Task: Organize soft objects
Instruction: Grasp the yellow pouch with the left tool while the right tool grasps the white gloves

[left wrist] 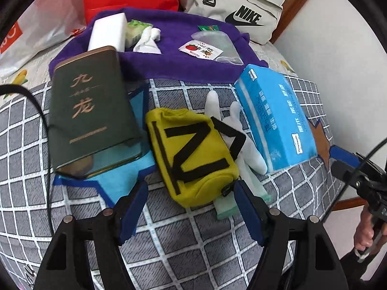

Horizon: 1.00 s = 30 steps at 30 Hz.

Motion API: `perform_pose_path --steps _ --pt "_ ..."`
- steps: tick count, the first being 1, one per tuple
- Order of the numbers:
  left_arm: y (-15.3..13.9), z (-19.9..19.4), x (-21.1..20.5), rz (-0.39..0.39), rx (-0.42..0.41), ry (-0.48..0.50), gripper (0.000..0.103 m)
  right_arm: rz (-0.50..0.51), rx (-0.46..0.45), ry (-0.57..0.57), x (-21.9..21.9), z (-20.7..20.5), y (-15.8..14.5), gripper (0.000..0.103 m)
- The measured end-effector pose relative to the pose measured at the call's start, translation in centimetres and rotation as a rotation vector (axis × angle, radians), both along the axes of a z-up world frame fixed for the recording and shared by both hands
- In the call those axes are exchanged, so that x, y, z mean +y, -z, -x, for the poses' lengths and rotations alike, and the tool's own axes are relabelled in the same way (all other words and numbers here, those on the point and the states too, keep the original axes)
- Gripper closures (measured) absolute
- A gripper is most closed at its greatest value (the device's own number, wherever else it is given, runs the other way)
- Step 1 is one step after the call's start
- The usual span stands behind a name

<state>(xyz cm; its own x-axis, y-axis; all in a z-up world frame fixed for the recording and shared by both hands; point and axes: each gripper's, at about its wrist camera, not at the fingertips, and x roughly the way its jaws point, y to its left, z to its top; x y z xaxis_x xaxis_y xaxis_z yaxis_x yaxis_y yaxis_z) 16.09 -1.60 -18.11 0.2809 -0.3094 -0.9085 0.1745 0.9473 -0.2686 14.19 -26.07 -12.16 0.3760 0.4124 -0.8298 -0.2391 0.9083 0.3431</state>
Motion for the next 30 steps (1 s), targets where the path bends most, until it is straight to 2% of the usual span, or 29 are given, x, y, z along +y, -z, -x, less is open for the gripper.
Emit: perform_pose_path --steps 5,9,10,11,14,17,23,30 --pt "0.9 -1.1 -1.2 -0.050 0.014 -0.020 0.028 -0.018 0.020 -0.007 -0.3 0.1 0.9 0.044" --pt "1.4 -1.6 -1.4 -0.024 0.035 -0.031 0.028 -0.028 0.041 -0.008 -0.5 0.0 1.7 0.044" --pt "1.5 -1.7 -1.5 -0.022 0.035 -0.033 0.031 -0.033 0.047 -0.010 -0.5 -0.1 1.9 0.044" --pt "1.5 -1.7 -1.5 -0.017 0.031 -0.033 0.043 -0.038 0.050 -0.013 -0.5 0.0 2.0 0.044" --pt "1.2 -1.3 -1.4 0.017 0.018 -0.028 0.052 -0.044 0.050 -0.018 -0.6 0.1 2.2 0.044" --pt "0.4 -0.9 -1.5 0.016 -0.010 -0.019 0.061 -0.052 0.048 -0.017 -0.8 0.3 2.2 0.044" --pt "-1.8 -0.4 -1.4 0.066 -0.039 0.007 0.062 -0.072 0.054 -0.002 -1.5 0.5 2.3 0.044" --pt "-2.1 -2.4 -1.6 0.066 -0.018 -0.026 0.064 -0.084 0.057 0.005 -1.9 0.6 2.5 0.044"
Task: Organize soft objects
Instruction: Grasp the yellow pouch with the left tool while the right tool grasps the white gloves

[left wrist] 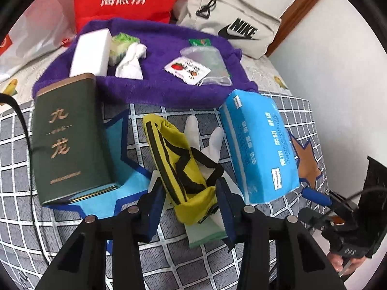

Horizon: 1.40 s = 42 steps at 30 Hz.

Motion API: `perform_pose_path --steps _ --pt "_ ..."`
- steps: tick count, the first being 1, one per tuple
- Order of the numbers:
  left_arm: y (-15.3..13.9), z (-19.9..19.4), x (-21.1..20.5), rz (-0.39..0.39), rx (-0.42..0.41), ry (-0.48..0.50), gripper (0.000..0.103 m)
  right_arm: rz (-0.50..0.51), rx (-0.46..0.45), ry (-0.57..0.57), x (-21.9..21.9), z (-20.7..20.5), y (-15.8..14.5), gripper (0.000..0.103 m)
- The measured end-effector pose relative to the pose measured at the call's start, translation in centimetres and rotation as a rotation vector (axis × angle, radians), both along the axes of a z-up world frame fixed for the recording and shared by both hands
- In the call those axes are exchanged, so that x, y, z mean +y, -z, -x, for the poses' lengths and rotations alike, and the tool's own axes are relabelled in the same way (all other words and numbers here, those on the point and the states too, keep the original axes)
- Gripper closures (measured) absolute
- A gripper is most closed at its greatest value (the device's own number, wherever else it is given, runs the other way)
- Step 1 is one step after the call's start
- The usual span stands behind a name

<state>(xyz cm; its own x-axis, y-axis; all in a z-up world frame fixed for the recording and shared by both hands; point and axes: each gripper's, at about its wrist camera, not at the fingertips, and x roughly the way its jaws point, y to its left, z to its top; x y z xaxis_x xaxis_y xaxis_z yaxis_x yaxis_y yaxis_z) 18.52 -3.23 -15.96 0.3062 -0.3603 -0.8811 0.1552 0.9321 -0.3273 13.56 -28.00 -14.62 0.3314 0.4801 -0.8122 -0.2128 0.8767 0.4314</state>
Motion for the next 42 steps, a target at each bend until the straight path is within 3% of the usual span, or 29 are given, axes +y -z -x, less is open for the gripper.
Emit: perform_pose_path --steps 11,21,28,34,39,42 --pt "1.2 -2.3 -2.1 -0.028 0.017 0.023 0.086 -0.015 0.011 0.001 -0.1 0.4 0.2 0.044" --pt "-1.8 -0.1 0.5 0.042 -0.055 -0.006 0.087 -0.009 -0.010 -0.051 1.8 1.2 -0.6 0.044" --pt "-3.8 2.1 3.4 0.071 -0.105 -0.049 0.087 0.007 -0.010 -0.133 6.0 2.0 -0.3 0.044" --pt "-3.7 3.4 5.6 0.100 -0.109 -0.080 0.087 0.059 -0.007 -0.203 10.3 2.5 0.3 0.044" --pt "-2.7 3.9 6.9 0.117 -0.088 -0.099 0.087 0.059 -0.010 -0.193 12.4 1.9 1.4 0.044" --pt "-2.5 4.3 7.6 0.134 -0.087 -0.101 0.087 0.113 -0.044 -0.159 13.6 1.0 1.7 0.044"
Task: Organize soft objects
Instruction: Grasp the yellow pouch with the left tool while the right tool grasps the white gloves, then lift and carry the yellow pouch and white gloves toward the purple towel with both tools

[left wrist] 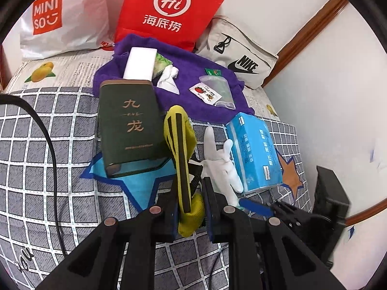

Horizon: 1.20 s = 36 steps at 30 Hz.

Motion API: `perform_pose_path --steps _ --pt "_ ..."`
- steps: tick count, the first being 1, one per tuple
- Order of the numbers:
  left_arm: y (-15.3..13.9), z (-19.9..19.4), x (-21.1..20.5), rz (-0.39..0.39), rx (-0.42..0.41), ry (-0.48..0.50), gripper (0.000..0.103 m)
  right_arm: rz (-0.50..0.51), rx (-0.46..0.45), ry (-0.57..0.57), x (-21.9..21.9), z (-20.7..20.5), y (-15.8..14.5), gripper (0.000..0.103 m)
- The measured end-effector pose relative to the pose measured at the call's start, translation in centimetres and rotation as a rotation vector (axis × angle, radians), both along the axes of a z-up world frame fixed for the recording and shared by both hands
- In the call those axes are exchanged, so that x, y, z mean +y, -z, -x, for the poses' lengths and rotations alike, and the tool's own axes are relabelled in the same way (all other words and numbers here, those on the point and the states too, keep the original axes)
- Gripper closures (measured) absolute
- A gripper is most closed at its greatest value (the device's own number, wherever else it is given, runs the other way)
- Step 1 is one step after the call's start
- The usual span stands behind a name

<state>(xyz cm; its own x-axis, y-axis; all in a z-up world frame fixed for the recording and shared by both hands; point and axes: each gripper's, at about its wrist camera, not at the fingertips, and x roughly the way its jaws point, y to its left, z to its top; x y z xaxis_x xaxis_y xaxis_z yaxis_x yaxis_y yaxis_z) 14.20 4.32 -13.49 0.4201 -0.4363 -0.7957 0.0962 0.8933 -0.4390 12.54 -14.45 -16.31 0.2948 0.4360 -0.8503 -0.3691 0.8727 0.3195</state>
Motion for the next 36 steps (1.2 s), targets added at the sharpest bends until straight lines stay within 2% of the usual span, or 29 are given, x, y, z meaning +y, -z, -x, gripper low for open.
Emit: perform_pose_path --steps 5,7,8,9,11,12,13,18,22,25,28,29,32,33,36 --pt "0.2 0.4 1.0 0.019 -0.003 -0.011 0.087 0.123 -0.026 0.018 2.3 -1.3 1.5 0.044" --pt "0.3 0.6 1.4 0.029 -0.003 -0.014 0.086 0.181 -0.060 0.020 2.9 -1.5 2.1 0.049" --pt "0.3 0.6 1.5 0.032 -0.005 -0.015 0.086 0.189 -0.073 0.022 2.9 -1.5 2.2 0.059" --pt "0.3 0.7 1.6 0.034 -0.007 -0.016 0.086 0.192 -0.086 0.029 2.7 -1.5 2.3 0.077" --pt "0.2 0.9 1.9 0.034 -0.012 -0.018 0.086 0.162 -0.085 0.029 2.0 -1.5 2.0 0.079" --pt "0.2 1.0 2.0 0.034 -0.014 -0.022 0.086 0.138 -0.080 0.024 1.5 -1.4 1.8 0.084" --pt "0.1 1.1 2.2 0.033 -0.017 -0.025 0.086 0.121 -0.084 0.027 1.1 -1.3 1.4 0.086" --pt "0.2 1.3 2.9 0.043 -0.023 -0.037 0.086 0.048 -0.047 -0.023 -0.1 0.5 -0.4 0.086" --pt "0.2 1.3 3.1 0.049 -0.024 -0.045 0.086 0.027 0.000 -0.099 -0.6 3.0 -0.8 0.085" --pt "0.2 1.4 3.0 0.044 -0.027 -0.043 0.086 0.062 0.024 -0.122 -0.7 4.1 0.2 0.083" --pt "0.4 1.4 2.9 0.051 -0.025 -0.044 0.086 0.108 0.030 -0.126 -0.8 4.5 1.0 0.074" --pt "0.4 1.5 3.0 0.050 -0.025 -0.042 0.086 0.107 0.026 -0.126 -0.8 4.6 1.0 0.067" --pt "0.5 1.5 2.8 0.043 -0.019 -0.035 0.086 0.108 -0.024 -0.113 -0.8 4.4 0.4 0.039" --pt "0.5 1.5 2.8 0.042 -0.018 -0.034 0.086 0.118 -0.054 -0.104 -0.7 4.3 0.2 0.035" --pt "0.5 1.3 2.6 0.039 -0.014 -0.029 0.086 0.136 -0.063 -0.080 -0.2 3.0 0.5 0.035"
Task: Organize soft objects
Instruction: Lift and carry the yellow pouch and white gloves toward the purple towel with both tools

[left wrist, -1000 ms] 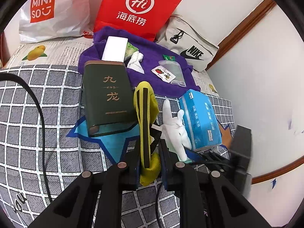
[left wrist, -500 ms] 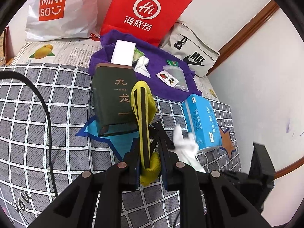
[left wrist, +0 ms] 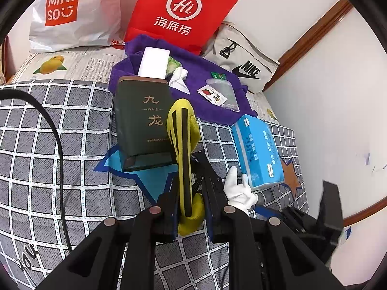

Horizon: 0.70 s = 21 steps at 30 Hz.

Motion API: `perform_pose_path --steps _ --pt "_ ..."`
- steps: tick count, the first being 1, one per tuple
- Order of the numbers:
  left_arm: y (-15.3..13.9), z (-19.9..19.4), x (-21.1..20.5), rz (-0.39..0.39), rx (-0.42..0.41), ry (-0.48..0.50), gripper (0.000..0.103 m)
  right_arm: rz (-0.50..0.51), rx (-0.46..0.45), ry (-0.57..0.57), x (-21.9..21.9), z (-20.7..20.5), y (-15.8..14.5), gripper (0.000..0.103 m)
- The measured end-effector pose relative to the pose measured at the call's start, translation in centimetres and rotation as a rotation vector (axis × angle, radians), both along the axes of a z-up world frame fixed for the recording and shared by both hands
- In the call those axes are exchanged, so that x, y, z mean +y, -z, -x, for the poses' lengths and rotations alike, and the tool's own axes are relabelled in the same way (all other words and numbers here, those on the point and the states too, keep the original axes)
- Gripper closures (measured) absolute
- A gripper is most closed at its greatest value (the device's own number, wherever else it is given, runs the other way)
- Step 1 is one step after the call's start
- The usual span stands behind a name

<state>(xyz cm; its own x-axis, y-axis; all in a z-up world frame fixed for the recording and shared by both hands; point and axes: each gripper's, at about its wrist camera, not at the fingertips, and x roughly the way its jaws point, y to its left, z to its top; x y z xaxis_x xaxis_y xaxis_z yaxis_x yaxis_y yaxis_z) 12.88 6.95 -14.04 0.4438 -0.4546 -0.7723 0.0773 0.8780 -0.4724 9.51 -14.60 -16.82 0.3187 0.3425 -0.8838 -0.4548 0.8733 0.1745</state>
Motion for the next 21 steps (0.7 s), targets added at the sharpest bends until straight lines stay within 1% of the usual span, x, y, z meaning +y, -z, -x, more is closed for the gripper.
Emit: perform_pose_path --steps 3,4,5,6,8,12,16,21 --pt "0.0 -0.1 -0.3 -0.007 0.001 0.008 0.086 0.020 0.025 0.016 0.7 -1.3 1.2 0.035" --pt "0.0 -0.2 -0.4 -0.008 0.002 0.009 0.086 0.028 0.036 0.005 1.1 -1.6 1.7 0.038" --pt "0.0 -0.2 -0.5 -0.010 0.003 0.013 0.086 0.023 0.031 0.006 1.1 -1.7 1.8 0.050" --pt "0.0 -0.2 -0.7 -0.014 0.007 0.020 0.086 0.008 0.021 0.009 1.0 -1.6 1.6 0.070" --pt "0.1 -0.2 -0.8 -0.025 0.012 0.024 0.086 -0.046 0.028 0.003 0.6 -1.3 0.9 0.087" --pt "0.0 -0.1 -0.8 -0.022 0.008 0.022 0.086 -0.065 0.000 0.009 -0.7 -0.6 -0.7 0.090" --pt "-0.4 0.1 -1.0 -0.026 0.001 0.024 0.086 -0.136 -0.007 0.034 -2.2 -0.3 -2.4 0.090" --pt "-1.0 0.2 -1.0 -0.025 -0.008 0.022 0.086 -0.187 -0.029 0.049 -3.7 -0.7 -4.6 0.090"
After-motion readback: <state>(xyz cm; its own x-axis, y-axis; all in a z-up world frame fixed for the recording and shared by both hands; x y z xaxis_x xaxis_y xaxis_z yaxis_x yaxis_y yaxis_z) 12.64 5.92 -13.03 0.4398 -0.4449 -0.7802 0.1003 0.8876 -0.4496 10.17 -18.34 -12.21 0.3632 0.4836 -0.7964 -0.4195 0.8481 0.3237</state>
